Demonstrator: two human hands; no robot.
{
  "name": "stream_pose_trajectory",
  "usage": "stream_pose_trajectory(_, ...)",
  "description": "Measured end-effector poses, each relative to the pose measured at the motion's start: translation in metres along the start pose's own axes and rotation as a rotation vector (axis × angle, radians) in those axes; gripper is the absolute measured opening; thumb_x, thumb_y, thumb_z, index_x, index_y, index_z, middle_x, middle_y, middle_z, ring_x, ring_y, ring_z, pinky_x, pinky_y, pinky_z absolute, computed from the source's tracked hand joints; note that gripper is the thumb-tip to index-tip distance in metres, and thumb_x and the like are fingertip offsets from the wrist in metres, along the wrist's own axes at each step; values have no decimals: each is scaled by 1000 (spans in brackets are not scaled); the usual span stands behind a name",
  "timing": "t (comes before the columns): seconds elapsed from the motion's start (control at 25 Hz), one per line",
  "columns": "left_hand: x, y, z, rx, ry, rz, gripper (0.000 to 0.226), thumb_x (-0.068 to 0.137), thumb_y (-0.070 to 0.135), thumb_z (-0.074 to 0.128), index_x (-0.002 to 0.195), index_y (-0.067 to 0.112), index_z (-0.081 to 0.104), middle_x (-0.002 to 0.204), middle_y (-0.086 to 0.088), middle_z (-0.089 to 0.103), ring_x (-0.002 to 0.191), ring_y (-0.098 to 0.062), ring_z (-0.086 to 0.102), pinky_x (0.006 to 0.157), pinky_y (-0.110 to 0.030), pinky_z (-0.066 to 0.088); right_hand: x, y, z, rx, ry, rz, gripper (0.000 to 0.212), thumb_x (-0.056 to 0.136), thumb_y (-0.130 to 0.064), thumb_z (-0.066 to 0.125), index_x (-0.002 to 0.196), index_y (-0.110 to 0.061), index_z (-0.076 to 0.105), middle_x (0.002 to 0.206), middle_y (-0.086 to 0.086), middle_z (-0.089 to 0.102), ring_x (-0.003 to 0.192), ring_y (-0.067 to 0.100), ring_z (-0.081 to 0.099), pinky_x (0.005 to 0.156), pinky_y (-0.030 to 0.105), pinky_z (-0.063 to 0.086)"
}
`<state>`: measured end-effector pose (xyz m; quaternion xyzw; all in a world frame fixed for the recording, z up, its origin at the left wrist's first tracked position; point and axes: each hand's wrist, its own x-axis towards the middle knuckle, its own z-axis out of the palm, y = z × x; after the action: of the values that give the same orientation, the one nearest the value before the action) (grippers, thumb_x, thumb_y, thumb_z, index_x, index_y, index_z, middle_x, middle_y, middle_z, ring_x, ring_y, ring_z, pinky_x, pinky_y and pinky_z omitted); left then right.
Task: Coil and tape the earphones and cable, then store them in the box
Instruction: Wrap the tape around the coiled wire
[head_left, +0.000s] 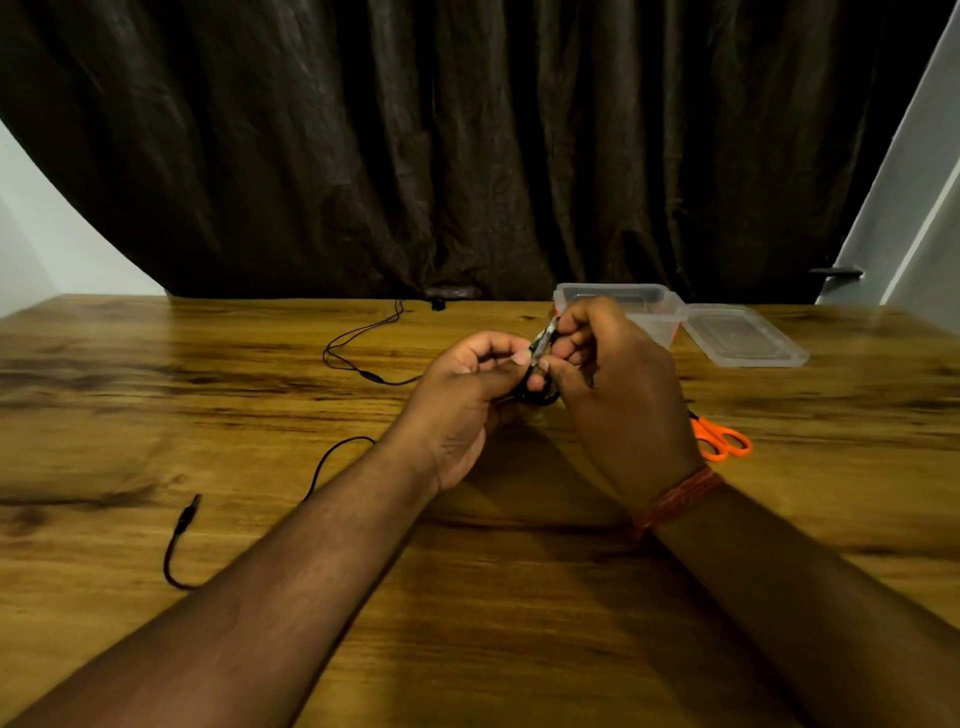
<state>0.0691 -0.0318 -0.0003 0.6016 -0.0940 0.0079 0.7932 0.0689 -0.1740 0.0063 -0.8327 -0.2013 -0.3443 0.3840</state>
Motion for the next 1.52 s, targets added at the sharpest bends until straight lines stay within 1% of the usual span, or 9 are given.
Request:
stream_pose_trajectory(0.16,1,-2,1,5,9,19,12,96,5,53,97,11,63,78,-4,67,75,-12,64,84,-40,50,2,1,0,3,-1,33,25,83,-10,71,99,-20,54,77,-7,57,72,11,57,65,36,52)
stream_pose_trajectory(0.36,-2,-5,6,47,24,45,12,95,1,55,96,8,64,80,-5,66,73,-9,63,71,-23,53,2,2,1,65,1,68,23,86,-3,65,101,-17,54,74,-14,57,75,-2,61,62,14,50)
stream_pose_trajectory(0.52,-2,-5,7,31,37,52,13,94,-1,56,93,8,65,80,-3,67,71,-7,64,69,-19,55,2,2,1,155,-2,110,27,84,1,63,98,-18,52,76,-13,60,72,-8,62,59,6,45)
stream_pose_trajectory(0.76,-2,1,8,-50,105,48,16,95,-3,51,92,9,62,69,2,69,63,-4,65,66,-22,56,1,4,2,341,-45,241,26,85,2,59,100,-19,56,85,-4,69,77,6,68,67,23,56)
stream_pose_trajectory(0.96,0,-1,6,-104,117,-1,16,95,-1,52,95,10,64,73,1,70,69,-7,64,75,-30,54,-1,-1,3,258,-63,206,16,85,-3,65,90,-18,61,78,-10,64,69,-4,61,60,8,44)
stream_pose_trajectory(1.08,-1,-2,7,-91,105,-17,16,94,-2,53,94,9,65,76,-2,70,67,-6,65,76,-29,53,-1,-1,4,258,-80,243,12,85,-6,67,85,-17,64,71,-13,66,66,-9,62,57,5,43)
stream_pose_trajectory(1.24,1,-4,5,-56,90,-15,16,93,-2,55,90,10,65,72,-3,68,68,-9,64,75,-29,54,-2,1,3,334,-95,307,14,84,-5,68,82,-19,64,71,-5,69,69,5,68,63,25,57)
stream_pose_trajectory(1.36,2,-6,3,-19,58,9,13,92,-3,57,89,8,64,71,-3,68,70,-13,64,81,-37,56,-2,2,2,443,-108,382,17,84,3,64,83,-14,61,70,3,70,66,14,71,61,27,56)
stream_pose_trajectory(1.52,2,-6,4,38,66,61,14,90,-7,58,87,6,61,73,0,68,64,-10,66,69,-24,58,-3,1,0,648,-130,494,14,86,4,62,93,-8,57,75,14,73,72,24,72,70,34,59)
